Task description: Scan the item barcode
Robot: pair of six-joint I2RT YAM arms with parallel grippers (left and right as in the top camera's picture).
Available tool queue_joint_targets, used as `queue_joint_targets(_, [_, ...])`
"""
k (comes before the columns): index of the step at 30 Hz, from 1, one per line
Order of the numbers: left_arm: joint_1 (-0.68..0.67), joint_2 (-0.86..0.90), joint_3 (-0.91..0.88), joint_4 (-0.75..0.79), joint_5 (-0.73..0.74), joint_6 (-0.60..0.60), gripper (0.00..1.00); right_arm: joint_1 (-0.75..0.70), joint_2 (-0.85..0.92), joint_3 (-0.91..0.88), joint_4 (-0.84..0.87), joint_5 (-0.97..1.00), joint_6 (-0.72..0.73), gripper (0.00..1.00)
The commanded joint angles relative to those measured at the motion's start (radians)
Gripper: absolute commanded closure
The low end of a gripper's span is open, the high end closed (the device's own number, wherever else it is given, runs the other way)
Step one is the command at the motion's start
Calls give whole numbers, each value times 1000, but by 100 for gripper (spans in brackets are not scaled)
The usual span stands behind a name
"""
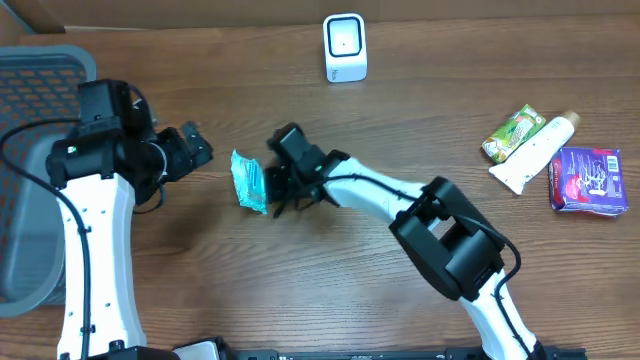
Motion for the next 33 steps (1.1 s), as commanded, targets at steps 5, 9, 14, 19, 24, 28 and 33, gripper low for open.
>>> queue_joint_targets(5, [9,3,14,3,-6,-34,0,-66,-56,-8,-48,33,-60,96])
queue_joint_targets(9, [7,3,14,3,-6,-40,0,-53,-86,3,-46,24,-177,80])
queue_joint_targets(14, [6,3,14,-7,-18,-39,0,-8,-87,21,-14,25,-223,34])
queue_joint_targets(19, [8,3,14,63,-106,-40,0,24,-49,21,64,24,-196,23])
queue_joint_targets(24, [8,3,14,123,-168,-40,0,54,-23,21,124,42,-172,23])
queue_joint_targets(28, [8,3,14,127,-172,-40,0,72,-11,21,137,161,-116,29])
queue_joint_targets(33, [7,3,14,126,-172,-40,0,82,36,21,153,194,-83,33])
